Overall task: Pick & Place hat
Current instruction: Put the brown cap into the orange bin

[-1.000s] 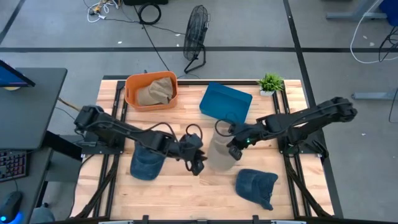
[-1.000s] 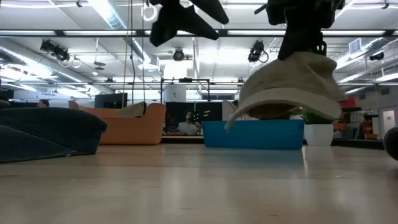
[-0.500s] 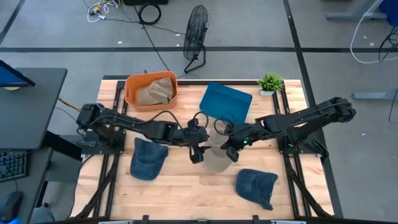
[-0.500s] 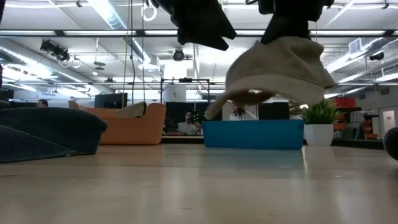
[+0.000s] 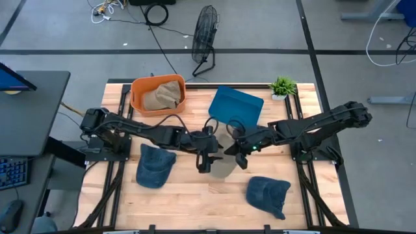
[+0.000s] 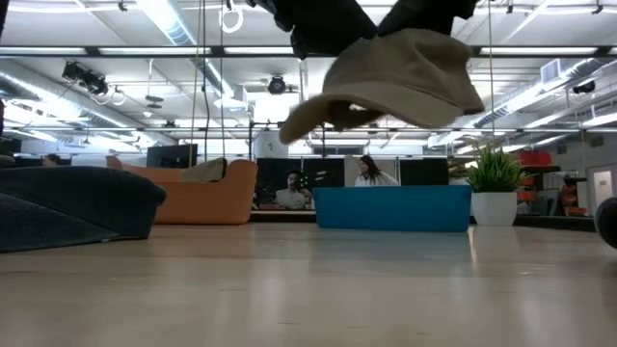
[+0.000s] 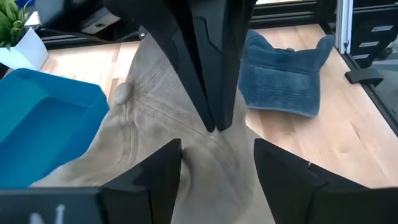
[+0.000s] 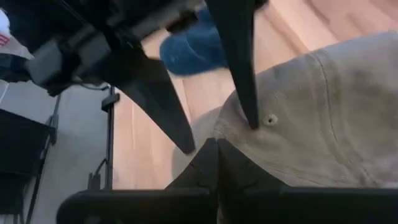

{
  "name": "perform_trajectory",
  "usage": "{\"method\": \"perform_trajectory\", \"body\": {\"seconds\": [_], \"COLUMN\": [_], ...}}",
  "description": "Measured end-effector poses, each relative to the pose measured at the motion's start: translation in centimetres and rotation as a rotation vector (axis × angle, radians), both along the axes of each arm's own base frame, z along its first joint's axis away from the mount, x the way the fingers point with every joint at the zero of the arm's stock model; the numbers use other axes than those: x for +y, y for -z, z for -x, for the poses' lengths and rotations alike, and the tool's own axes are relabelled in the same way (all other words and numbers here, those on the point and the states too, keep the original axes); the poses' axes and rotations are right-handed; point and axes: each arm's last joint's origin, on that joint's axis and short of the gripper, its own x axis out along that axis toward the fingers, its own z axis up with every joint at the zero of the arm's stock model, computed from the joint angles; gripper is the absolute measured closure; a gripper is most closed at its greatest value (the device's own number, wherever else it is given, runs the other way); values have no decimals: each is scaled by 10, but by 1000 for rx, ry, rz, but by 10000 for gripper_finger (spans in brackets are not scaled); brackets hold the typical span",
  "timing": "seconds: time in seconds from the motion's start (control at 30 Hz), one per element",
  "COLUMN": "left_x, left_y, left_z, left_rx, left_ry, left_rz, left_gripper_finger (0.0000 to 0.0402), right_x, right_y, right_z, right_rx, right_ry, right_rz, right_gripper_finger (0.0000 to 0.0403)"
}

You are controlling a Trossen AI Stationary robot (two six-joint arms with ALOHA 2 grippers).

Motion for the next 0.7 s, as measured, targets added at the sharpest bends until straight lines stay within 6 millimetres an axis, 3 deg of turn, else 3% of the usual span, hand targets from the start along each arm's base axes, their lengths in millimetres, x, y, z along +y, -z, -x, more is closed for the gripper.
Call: {"method": "perform_trajectory", "body": {"seconds": [0.23,0.53,0.7], "left_x": [1,1,1], "left_y": [0,2,5], "left_z": [0,1,4], "left_rx": [2,25,64], "left_ry": [23,9,1], "left_rz": [-39,-25,-15], "left_gripper_finger": [245,387,395], "right_x": [0,-1,-1], "right_y": [-5,-4,-4], "right_z": [-3,-3,-2], "right_rx": [-64,-64,-55], "right_ry": [-27,13,24], "right_rz": [39,65,55], "right_gripper_finger": [403,398,351]}}
